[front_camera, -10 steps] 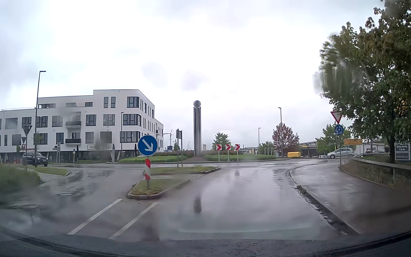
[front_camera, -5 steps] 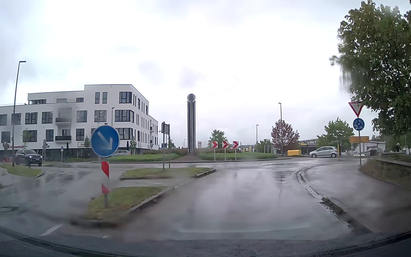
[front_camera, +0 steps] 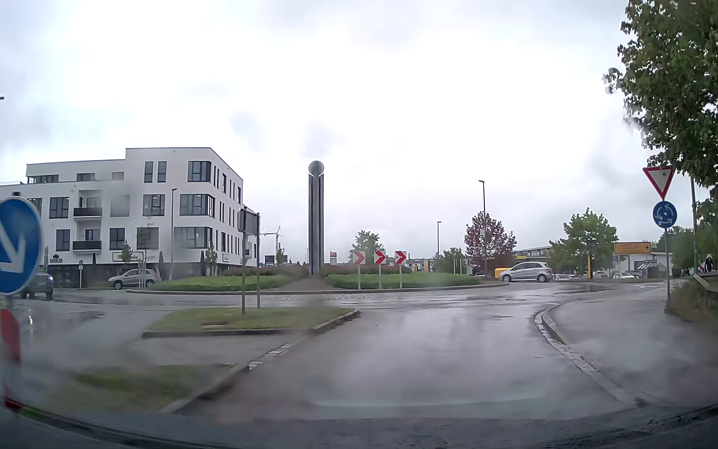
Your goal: Follow the waypoints while adhering to traffic rules and regulations
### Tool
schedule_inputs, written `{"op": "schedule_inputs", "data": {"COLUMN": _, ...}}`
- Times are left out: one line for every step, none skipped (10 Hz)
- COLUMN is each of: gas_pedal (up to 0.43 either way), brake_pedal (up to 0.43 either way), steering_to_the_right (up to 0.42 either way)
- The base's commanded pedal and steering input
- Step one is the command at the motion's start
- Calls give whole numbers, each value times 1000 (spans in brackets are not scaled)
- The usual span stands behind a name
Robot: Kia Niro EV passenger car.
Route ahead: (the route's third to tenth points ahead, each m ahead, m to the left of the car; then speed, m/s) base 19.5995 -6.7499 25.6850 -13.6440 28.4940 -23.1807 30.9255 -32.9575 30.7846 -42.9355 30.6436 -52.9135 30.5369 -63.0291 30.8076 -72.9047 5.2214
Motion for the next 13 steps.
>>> {"op": "schedule_inputs", "data": {"gas_pedal": 0, "brake_pedal": 0, "steering_to_the_right": 69}}
{"op": "schedule_inputs", "data": {"gas_pedal": 0, "brake_pedal": 0, "steering_to_the_right": 70}}
{"op": "schedule_inputs", "data": {"gas_pedal": 0, "brake_pedal": 12, "steering_to_the_right": 70}}
{"op": "schedule_inputs", "data": {"gas_pedal": 0, "brake_pedal": 67, "steering_to_the_right": 71}}
{"op": "schedule_inputs", "data": {"gas_pedal": 0, "brake_pedal": 85, "steering_to_the_right": 74}}
{"op": "schedule_inputs", "data": {"gas_pedal": 0, "brake_pedal": 98, "steering_to_the_right": 74}}
{"op": "schedule_inputs", "data": {"gas_pedal": 0, "brake_pedal": 128, "steering_to_the_right": 74}}
{"op": "schedule_inputs", "data": {"gas_pedal": 0, "brake_pedal": 146, "steering_to_the_right": 74}}
{"op": "schedule_inputs", "data": {"gas_pedal": 0, "brake_pedal": 159, "steering_to_the_right": 74}}
{"op": "schedule_inputs", "data": {"gas_pedal": 0, "brake_pedal": 171, "steering_to_the_right": 74}}
{"op": "schedule_inputs", "data": {"gas_pedal": 0, "brake_pedal": 183, "steering_to_the_right": 75}}
{"op": "schedule_inputs", "data": {"gas_pedal": 0, "brake_pedal": 195, "steering_to_the_right": 75}}
{"op": "schedule_inputs", "data": {"gas_pedal": 0, "brake_pedal": 207, "steering_to_the_right": 75}}
